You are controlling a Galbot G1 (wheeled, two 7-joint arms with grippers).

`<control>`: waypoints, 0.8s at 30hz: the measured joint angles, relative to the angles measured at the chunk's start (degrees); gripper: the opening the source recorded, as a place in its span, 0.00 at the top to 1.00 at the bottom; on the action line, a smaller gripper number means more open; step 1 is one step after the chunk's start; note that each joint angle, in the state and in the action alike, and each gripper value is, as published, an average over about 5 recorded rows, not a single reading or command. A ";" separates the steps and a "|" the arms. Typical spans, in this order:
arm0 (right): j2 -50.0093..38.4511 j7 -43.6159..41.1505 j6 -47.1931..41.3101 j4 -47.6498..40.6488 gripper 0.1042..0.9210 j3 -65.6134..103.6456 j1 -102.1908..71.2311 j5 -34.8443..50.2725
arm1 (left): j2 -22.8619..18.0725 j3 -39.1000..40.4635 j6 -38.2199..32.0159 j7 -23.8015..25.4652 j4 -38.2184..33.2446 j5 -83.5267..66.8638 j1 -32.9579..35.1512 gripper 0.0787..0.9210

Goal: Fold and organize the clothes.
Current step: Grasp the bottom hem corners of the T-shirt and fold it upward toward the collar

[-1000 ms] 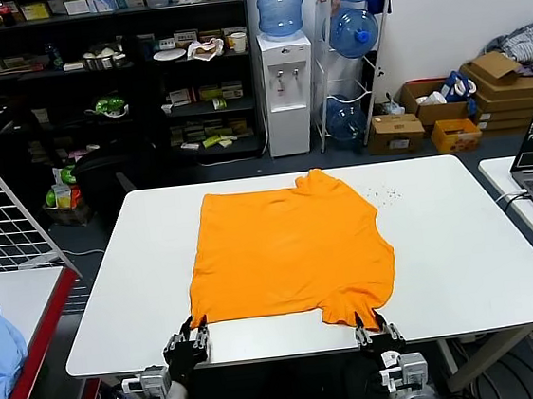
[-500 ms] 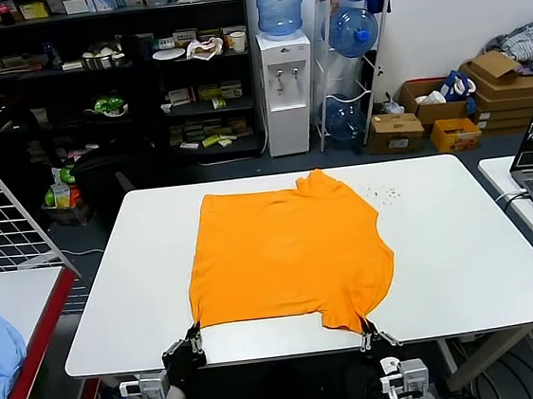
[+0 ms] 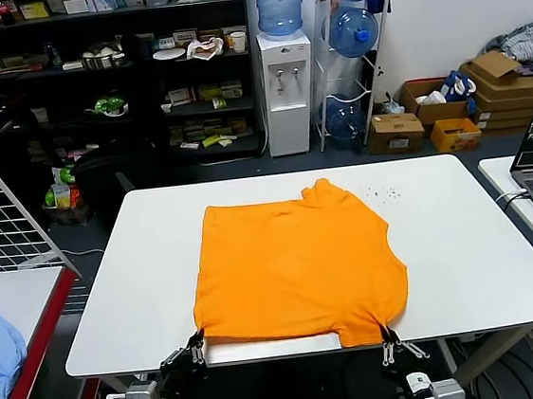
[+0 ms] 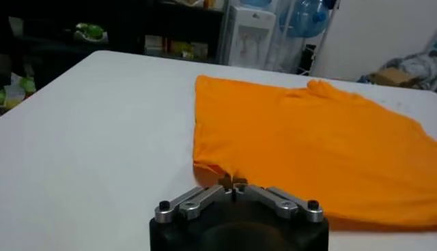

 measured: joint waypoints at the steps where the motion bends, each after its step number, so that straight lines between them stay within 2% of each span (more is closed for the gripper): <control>1: -0.31 0.22 -0.17 0.09 0.98 0.09 0.39 0.52 | 0.15 0.06 0.04 -0.14 -0.37 -0.46 -0.07 0.98; 9: -2.50 2.29 -2.27 -3.01 0.98 -0.63 8.87 5.68 | -0.10 1.57 -0.22 -0.51 0.91 -3.79 -5.27 0.98; 24: -5.24 6.56 -8.71 -14.52 0.98 -6.48 30.21 15.00 | -4.65 7.59 0.21 -1.57 15.35 -4.66 -23.86 0.98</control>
